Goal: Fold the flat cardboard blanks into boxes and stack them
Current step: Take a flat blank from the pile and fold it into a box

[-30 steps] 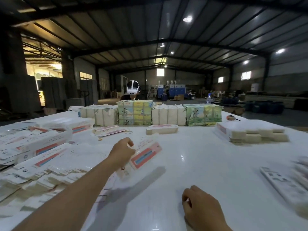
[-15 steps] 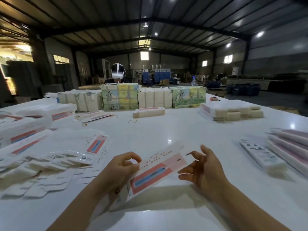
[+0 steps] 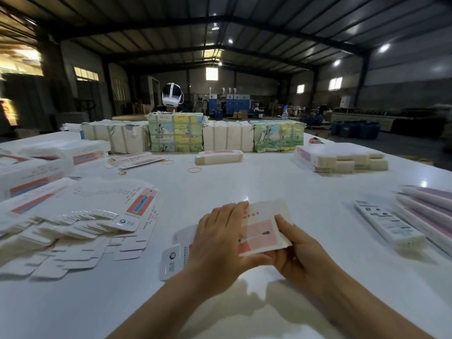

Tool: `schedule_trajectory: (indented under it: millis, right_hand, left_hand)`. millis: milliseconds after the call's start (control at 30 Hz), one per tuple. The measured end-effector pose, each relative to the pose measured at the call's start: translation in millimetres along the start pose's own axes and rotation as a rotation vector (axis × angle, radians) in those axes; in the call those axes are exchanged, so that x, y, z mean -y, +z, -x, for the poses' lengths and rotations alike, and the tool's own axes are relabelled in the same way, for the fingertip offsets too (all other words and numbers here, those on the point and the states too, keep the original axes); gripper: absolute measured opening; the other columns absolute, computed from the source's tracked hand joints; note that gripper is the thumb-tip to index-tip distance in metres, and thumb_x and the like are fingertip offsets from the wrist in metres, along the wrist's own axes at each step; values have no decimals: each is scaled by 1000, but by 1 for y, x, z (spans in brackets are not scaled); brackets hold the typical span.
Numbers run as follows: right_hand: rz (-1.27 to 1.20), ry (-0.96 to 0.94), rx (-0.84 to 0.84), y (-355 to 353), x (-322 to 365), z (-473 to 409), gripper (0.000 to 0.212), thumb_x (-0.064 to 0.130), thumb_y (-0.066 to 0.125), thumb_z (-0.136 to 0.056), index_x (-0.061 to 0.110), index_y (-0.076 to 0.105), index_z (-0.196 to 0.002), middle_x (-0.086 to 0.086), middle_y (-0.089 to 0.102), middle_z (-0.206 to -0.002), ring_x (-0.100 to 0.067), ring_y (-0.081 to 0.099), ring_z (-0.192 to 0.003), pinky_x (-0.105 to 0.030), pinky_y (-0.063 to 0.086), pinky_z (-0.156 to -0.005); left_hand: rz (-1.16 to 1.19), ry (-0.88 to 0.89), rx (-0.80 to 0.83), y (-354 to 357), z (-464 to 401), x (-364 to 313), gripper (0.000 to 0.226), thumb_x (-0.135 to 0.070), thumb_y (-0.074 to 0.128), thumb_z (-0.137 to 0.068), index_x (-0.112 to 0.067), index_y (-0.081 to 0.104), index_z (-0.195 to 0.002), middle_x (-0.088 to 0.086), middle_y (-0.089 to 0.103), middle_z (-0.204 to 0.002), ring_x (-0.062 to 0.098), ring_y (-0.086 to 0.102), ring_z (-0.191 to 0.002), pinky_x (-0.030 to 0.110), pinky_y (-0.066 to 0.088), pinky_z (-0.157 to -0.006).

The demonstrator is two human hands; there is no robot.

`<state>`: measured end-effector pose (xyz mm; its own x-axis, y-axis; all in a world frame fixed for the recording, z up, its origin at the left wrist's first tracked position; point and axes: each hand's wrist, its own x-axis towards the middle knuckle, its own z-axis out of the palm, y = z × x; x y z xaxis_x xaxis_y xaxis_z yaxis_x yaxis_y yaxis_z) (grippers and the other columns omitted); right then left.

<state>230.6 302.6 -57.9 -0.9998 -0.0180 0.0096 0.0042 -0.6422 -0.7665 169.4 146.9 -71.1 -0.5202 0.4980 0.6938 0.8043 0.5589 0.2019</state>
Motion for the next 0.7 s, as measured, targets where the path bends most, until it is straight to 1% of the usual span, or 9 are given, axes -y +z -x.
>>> schedule_trajectory:
  millis: [167,267,300,367,400,467,500,600,700]
  right_hand:
    - [52,-23,96,3,2,3,31,15,59,-78,-5,71,-99,-28,67,-105,-38,68,-93,-37,59,-66]
    - [93,23,75,-1,2,3,49,14,65,-73,-9,61,-115,-31,60,-115,-42,60,-103,-47,56,-81]
    - [112,46,64,-1,1,3,58,17,66,-72,-10,55,-122,-32,57,-118,-42,55,-107,-45,52,-84]
    - [145,72,58,0,1,5,67,21,71,-69,-10,52,-125,-29,58,-113,-38,52,-101,-35,49,-72]
    - [157,73,63,1,2,6,68,22,80,-65,-9,57,-120,-27,60,-107,-35,55,-93,-32,49,-63]
    - [237,52,67,2,5,9,62,25,93,-50,-3,71,-100,-21,65,-90,-24,60,-70,-25,46,-46]
    - [311,37,63,3,6,10,51,24,92,-50,1,74,-91,-18,66,-83,-20,59,-60,-22,44,-42]
    - [526,-10,50,4,11,12,22,15,74,-65,6,76,-85,-10,65,-69,-14,49,-48,-21,40,-40]
    - [686,-37,34,1,17,14,20,12,71,-66,13,77,-86,-7,64,-65,-13,47,-49,-20,40,-42]
  left_hand:
    - [2,40,-117,-3,1,-3,88,-85,35,-71,-21,37,-132,-6,53,-118,2,39,-99,20,30,-91]
    - [-60,96,-106,-6,2,0,91,-83,36,-70,-17,40,-131,-2,55,-118,8,41,-101,29,39,-89]
    - [-74,112,-105,-7,2,1,91,-83,36,-70,-16,41,-131,-1,56,-117,9,42,-101,30,39,-89]
    - [-106,138,-109,-10,2,2,91,-83,36,-69,-14,42,-129,0,57,-116,11,44,-100,32,41,-88]
    - [-132,153,-110,-11,2,3,91,-83,36,-70,-14,43,-128,1,57,-114,12,45,-99,32,42,-87]
    - [-187,177,-99,-14,3,3,88,-82,36,-70,-13,46,-124,1,60,-111,16,53,-95,34,46,-84]
    - [-207,186,-93,-15,4,4,86,-81,37,-70,-13,48,-122,1,61,-108,17,56,-91,35,48,-82]
    - [-233,200,-45,-20,2,4,80,-78,40,-70,-14,54,-116,0,63,-101,18,58,-83,34,50,-77]
    - [-262,191,33,-22,4,1,85,-80,38,-68,-15,53,-120,-2,61,-106,16,57,-86,31,48,-80]
